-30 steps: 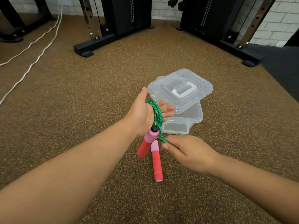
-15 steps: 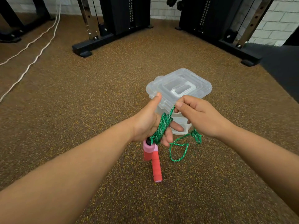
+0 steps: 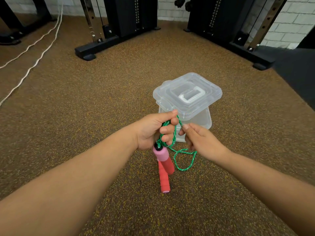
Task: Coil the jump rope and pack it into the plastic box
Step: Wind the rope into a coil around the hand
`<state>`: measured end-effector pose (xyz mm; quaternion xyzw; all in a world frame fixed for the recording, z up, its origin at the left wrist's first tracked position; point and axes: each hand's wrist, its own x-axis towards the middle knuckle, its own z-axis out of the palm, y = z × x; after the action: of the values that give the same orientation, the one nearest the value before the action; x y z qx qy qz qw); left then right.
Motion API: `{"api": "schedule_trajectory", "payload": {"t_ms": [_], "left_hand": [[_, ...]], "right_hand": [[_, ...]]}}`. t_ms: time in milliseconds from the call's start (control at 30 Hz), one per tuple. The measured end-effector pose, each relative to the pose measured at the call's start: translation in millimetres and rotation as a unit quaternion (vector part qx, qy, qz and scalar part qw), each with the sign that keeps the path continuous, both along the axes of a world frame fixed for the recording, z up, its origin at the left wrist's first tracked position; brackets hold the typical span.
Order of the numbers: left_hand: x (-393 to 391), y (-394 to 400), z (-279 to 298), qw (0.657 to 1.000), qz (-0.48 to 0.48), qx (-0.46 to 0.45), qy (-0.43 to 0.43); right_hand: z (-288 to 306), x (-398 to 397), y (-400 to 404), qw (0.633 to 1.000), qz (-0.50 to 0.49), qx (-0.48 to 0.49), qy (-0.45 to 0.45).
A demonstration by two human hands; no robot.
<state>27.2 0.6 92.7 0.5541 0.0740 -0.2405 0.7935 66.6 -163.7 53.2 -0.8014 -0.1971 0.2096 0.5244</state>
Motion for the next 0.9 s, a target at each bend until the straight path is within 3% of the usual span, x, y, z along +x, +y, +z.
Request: {"api": "schedule_trajectory", "payload": {"t_ms": [233, 400, 500, 667, 900], "left_hand": [[10, 3, 1, 0.987, 0.155, -0.042, -0.006], [12, 4, 1, 0.987, 0.161, 0.011, 0.000], [10, 0, 0, 0.991, 0.116, 0.067, 0.014], [4, -4, -7, 0.986, 0.022, 0.167, 0.012], [-1, -5, 7, 0.984, -0.115, 0.136, -0.017]], "right_hand": [[-13, -32, -2, 0.991, 0.108, -0.074, -0.014], [7, -43, -2, 0.961, 0.201, -0.142, -0.128], [26, -44, -1, 0.954, 0.228, -0.121, -0.151], [58, -29, 2, 0.985, 0.163, 0.020, -0.042], [52, 5, -5, 0.999, 0.038, 0.026, -0.029]]}}
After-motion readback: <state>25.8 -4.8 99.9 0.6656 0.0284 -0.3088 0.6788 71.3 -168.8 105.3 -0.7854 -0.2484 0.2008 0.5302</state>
